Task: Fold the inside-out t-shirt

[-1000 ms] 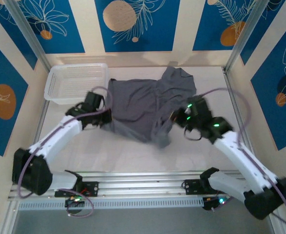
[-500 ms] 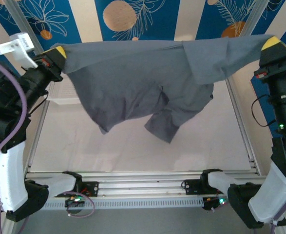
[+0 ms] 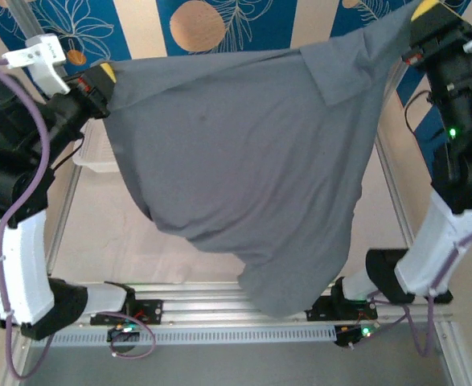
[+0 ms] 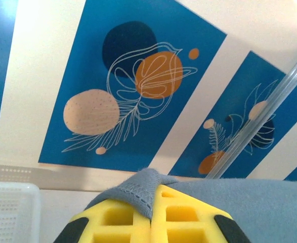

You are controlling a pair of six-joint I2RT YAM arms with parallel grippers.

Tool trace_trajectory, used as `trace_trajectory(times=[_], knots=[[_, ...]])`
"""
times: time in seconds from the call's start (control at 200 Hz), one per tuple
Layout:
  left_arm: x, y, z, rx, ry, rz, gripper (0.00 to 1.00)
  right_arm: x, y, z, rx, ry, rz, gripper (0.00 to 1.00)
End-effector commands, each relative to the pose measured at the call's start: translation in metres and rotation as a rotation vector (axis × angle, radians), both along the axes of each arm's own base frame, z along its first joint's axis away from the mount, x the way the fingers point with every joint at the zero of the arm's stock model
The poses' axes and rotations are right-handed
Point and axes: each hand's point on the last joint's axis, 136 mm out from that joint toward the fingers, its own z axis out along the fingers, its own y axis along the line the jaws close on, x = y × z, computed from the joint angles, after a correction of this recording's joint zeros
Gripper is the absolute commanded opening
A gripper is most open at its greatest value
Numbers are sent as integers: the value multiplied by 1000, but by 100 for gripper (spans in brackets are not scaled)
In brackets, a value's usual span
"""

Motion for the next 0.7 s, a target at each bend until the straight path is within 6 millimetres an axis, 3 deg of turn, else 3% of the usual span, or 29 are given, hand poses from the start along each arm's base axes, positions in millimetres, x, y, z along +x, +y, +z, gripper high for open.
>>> trace_trajectory(times=[0.0, 0.16, 0.28, 0.42, 0.56, 0.695], knots=[[-13, 14, 16, 13, -54, 46, 0, -13, 3, 13, 76, -32, 107, 0], [-44, 21, 33, -13, -120, 37, 0, -50, 5, 23, 109, -87, 128, 0], [-64, 18, 41, -37, -150, -10, 0, -87, 14, 29, 96, -131, 143, 0], [-81, 14, 45, -58, -172, -60, 0, -116, 23, 29, 95, -156, 175, 0], [-89, 12, 46, -64, -180, -83, 0, -129, 28, 28, 93, -163, 194, 0], [-84, 14, 43, -47, -168, -67, 0, -116, 26, 24, 101, -132, 190, 0]])
